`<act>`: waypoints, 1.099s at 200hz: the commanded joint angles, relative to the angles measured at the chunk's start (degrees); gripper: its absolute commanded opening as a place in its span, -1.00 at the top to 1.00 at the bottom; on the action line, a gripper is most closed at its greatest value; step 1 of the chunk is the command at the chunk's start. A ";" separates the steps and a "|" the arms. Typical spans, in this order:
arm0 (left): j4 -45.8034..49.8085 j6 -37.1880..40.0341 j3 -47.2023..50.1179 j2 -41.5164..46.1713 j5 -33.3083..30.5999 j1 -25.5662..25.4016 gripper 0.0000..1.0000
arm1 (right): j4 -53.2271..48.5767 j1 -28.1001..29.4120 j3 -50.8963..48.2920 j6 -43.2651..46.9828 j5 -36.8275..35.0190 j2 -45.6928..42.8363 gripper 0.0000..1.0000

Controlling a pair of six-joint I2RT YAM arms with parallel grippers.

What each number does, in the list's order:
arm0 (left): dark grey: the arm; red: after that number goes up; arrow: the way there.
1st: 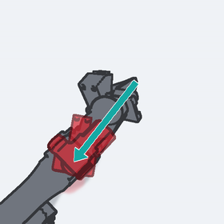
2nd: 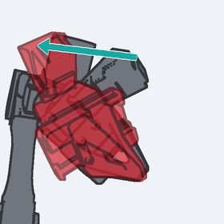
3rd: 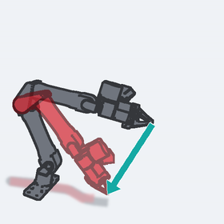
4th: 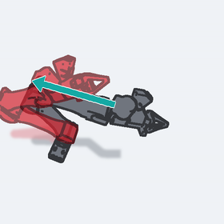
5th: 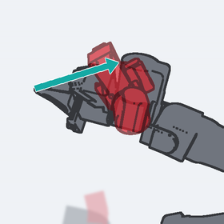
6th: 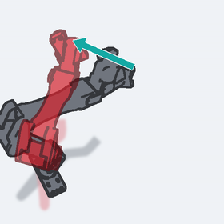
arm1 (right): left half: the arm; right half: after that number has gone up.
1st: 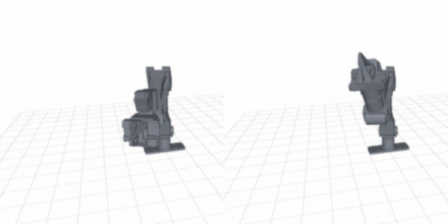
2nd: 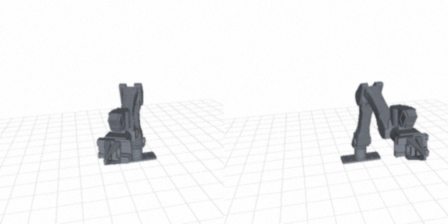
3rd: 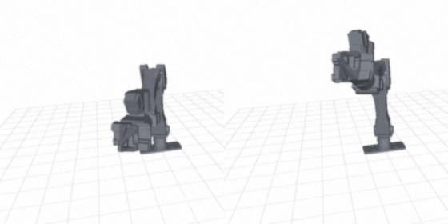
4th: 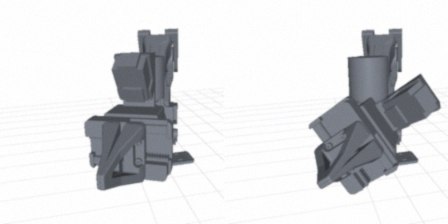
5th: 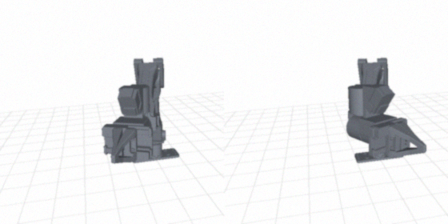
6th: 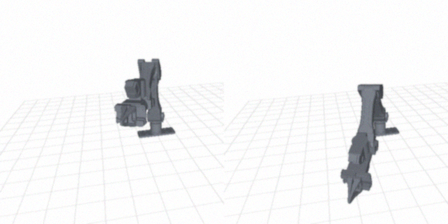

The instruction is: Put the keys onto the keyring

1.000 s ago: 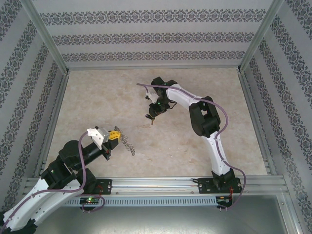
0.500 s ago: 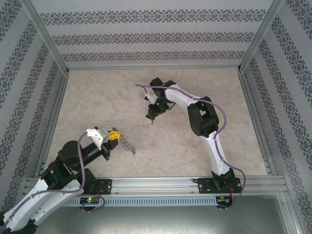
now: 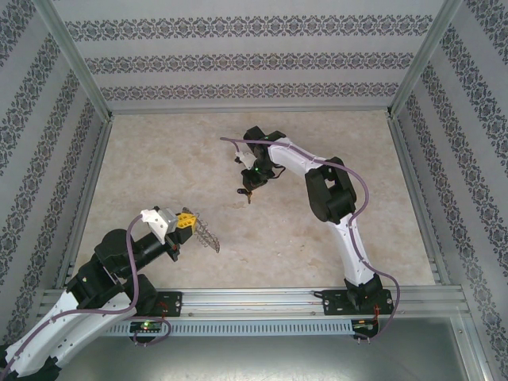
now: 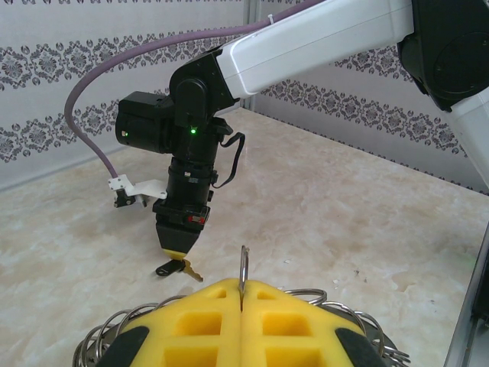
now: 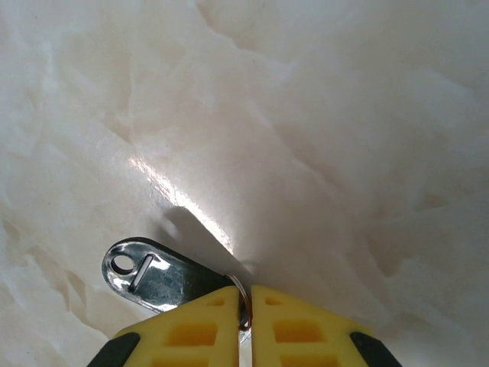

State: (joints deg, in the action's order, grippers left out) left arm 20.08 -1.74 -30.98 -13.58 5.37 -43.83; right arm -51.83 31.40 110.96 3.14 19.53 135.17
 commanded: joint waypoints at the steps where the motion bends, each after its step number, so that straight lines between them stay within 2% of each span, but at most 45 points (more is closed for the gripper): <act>1: -4.34 0.51 -0.08 0.87 0.28 -0.37 1.00 | 0.52 0.60 -1.08 -0.28 -0.98 -0.82 0.74; 46: -4.19 0.59 -0.12 0.92 0.20 -0.52 1.00 | 0.84 0.45 -1.41 -0.24 -0.46 -0.88 0.73; 98: -3.99 0.59 -0.20 0.88 0.14 -0.58 1.00 | 1.93 0.51 -2.81 -0.15 -0.23 -1.88 1.00; 127: -3.75 0.60 -0.44 0.86 0.11 -0.64 1.00 | 5.00 0.50 -6.53 -0.15 0.07 -5.09 1.00; 165: -2.79 0.60 -1.43 0.93 0.24 -0.60 1.00 | 15.61 2.13 -19.50 4.47 -0.23 -17.53 1.00; 220: -1.97 2.14 -3.28 -0.55 0.47 -0.55 1.00 | 30.51 7.68 -39.35 12.81 1.89 -43.16 1.00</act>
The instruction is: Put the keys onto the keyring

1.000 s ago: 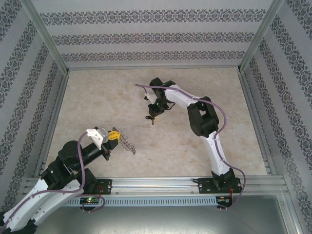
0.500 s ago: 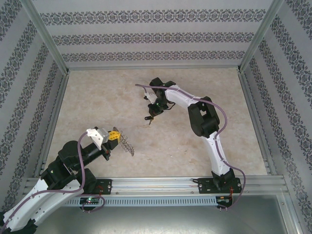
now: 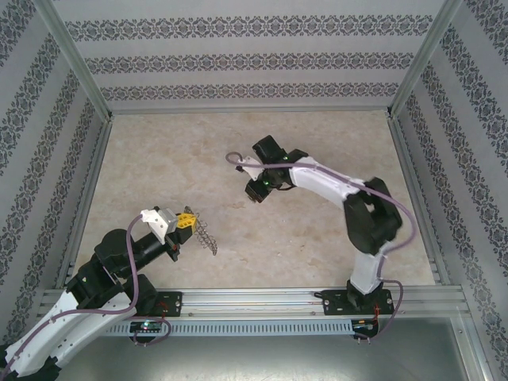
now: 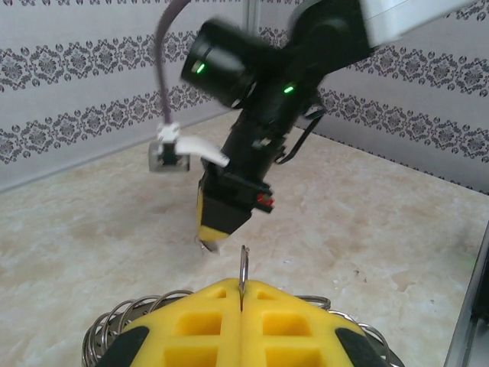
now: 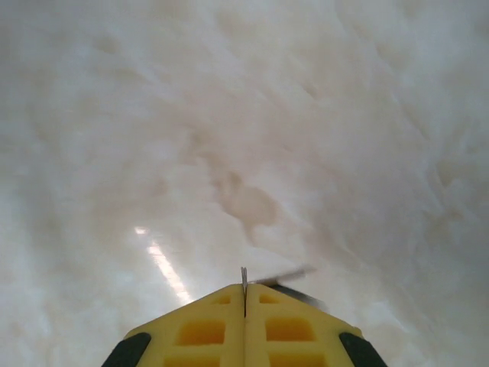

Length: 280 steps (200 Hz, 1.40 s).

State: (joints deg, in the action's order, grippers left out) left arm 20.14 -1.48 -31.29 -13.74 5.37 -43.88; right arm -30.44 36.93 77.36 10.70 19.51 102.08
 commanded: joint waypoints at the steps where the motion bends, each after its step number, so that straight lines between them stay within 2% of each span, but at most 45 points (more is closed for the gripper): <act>1: -2.04 1.90 -3.07 -0.45 0.54 -0.51 1.00 | 9.36 2.30 -6.05 5.32 1.97 -10.55 1.00; 23: -2.83 3.00 -4.16 -2.17 2.46 -0.51 1.00 | 13.11 5.70 -11.29 6.96 3.88 -20.56 1.00; 45: -4.57 4.09 -4.90 -3.85 5.48 -0.51 1.00 | 14.42 9.15 -13.86 4.87 4.51 -28.72 1.00; 102: -11.56 6.55 -5.83 -7.22 15.68 -0.51 1.00 | 16.80 21.04 -18.93 0.11 -3.23 -42.63 1.00; 174: -16.71 4.88 -5.67 -10.74 21.53 -0.51 1.00 | 18.51 27.51 -17.99 0.28 -6.04 -42.22 1.00; 280: -17.93 4.55 -5.79 -12.20 23.86 -0.51 1.00 | 22.81 29.16 -17.95 0.46 -6.81 -42.72 1.00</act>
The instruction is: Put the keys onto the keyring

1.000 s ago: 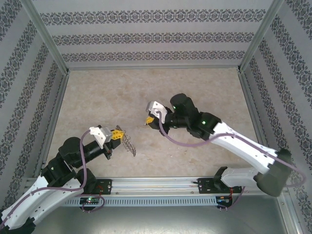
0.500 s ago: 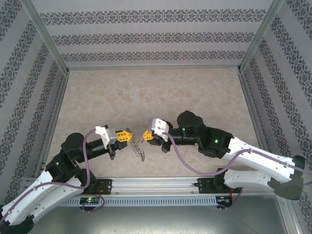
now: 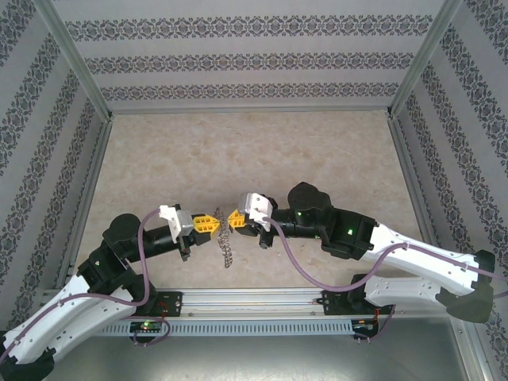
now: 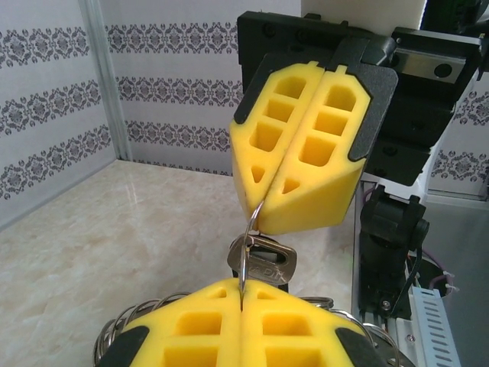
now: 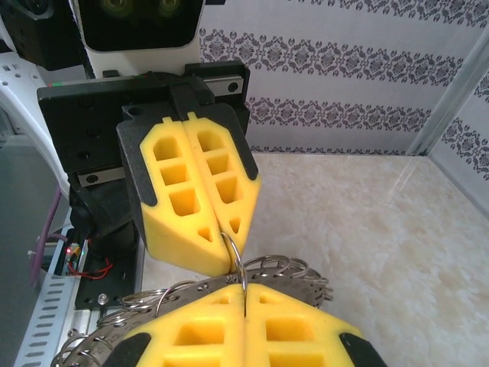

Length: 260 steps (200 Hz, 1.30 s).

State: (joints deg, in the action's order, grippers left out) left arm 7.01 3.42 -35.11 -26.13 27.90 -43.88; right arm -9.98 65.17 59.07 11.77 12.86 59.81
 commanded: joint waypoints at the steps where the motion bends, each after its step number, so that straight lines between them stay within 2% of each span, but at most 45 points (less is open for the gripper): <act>1: -4.80 -0.34 -1.97 0.20 1.34 -0.51 1.00 | 2.34 0.93 0.35 -0.61 -0.14 -0.42 1.00; 177: -4.74 -0.50 -2.14 0.20 2.09 -0.51 1.00 | 3.50 1.21 -0.53 -0.06 -2.02 -0.21 1.00; 260: -4.38 -0.54 -2.24 0.38 2.24 -0.51 1.00 | 2.95 1.39 -0.92 0.01 0.23 -0.49 1.00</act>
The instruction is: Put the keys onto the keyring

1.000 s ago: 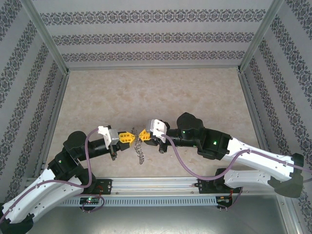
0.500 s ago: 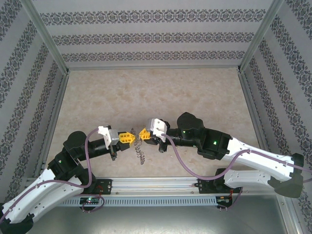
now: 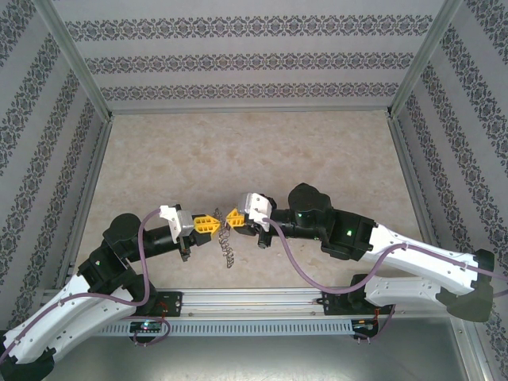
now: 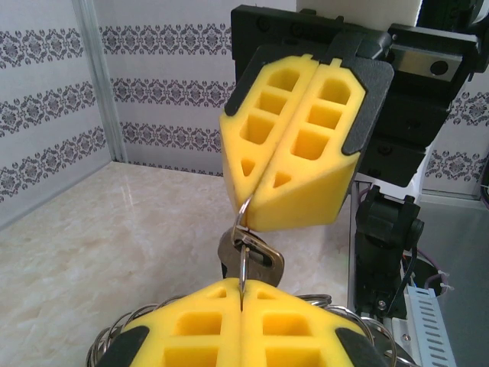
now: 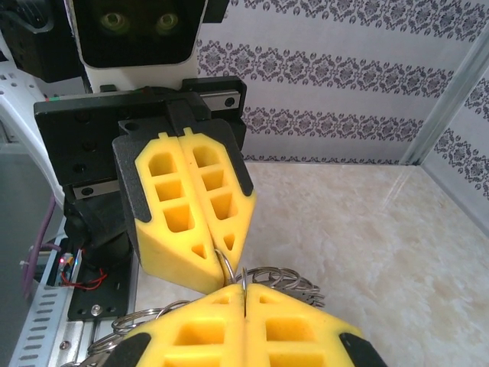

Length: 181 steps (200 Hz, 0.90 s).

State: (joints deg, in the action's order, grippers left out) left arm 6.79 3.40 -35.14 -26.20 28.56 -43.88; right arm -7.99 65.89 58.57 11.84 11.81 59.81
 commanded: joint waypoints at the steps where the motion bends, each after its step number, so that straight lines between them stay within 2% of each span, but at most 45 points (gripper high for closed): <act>1: -4.20 -0.51 -2.22 0.44 1.55 -0.51 1.00 | 0.96 0.70 -0.40 -0.06 1.28 -0.49 1.00; 181: -4.07 -0.39 -1.93 0.71 1.63 -0.51 1.00 | 4.07 0.81 -2.29 0.17 1.90 -2.05 1.00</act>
State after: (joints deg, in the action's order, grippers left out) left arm 6.79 3.40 -35.14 -26.15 29.56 -43.88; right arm -6.83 65.91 57.12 11.97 12.88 59.48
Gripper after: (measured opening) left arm 0.065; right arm 0.059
